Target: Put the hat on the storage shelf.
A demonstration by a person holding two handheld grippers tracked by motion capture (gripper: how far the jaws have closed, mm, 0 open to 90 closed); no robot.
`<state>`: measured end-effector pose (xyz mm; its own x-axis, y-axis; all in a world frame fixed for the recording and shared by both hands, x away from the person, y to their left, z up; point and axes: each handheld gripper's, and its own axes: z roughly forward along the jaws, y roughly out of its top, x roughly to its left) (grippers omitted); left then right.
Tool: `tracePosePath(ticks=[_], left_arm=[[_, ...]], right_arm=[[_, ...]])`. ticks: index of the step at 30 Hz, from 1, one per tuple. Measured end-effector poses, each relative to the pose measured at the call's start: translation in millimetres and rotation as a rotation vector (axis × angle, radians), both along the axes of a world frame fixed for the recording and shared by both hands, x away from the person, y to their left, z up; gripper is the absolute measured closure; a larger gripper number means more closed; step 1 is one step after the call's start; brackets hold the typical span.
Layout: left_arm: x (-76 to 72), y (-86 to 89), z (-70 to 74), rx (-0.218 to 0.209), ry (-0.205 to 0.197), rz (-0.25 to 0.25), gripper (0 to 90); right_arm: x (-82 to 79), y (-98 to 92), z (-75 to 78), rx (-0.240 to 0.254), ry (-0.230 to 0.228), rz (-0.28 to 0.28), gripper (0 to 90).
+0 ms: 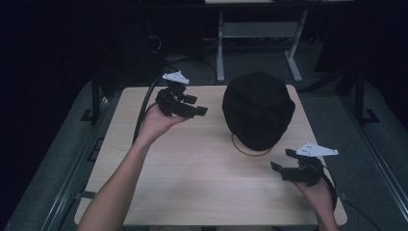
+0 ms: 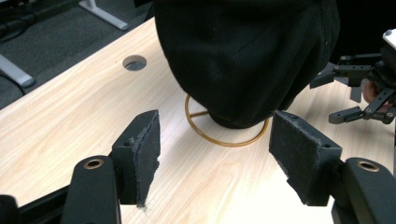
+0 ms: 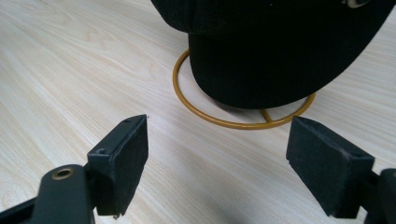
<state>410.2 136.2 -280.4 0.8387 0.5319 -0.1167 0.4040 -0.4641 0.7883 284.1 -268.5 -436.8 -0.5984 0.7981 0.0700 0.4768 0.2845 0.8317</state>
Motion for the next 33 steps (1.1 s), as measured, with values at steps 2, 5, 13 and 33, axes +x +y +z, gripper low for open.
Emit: tracePosePath(ticks=[2, 5, 13, 33], left_arm=[[-1.1, 2.3, -2.3, -0.003, 0.000, 0.002, 32.7], [-3.3, 4.9, -5.8, -0.005, 0.000, 0.006, 32.7], [-9.6, 13.9, -17.5, 0.006, 0.009, 0.015, 32.1], [-24.5, 39.4, -47.2, -0.007, 0.018, 0.066, 31.0]], right_arm=[[0.1, 0.8, -0.4, 0.000, -0.001, 0.001, 20.1], [-0.5, 2.0, -0.2, 0.005, 0.000, 0.000, 20.1], [-0.9, 2.6, -0.2, 0.002, -0.002, -0.001, 19.9], [0.1, 5.4, -1.6, 0.000, 0.016, -0.004, 19.9]])
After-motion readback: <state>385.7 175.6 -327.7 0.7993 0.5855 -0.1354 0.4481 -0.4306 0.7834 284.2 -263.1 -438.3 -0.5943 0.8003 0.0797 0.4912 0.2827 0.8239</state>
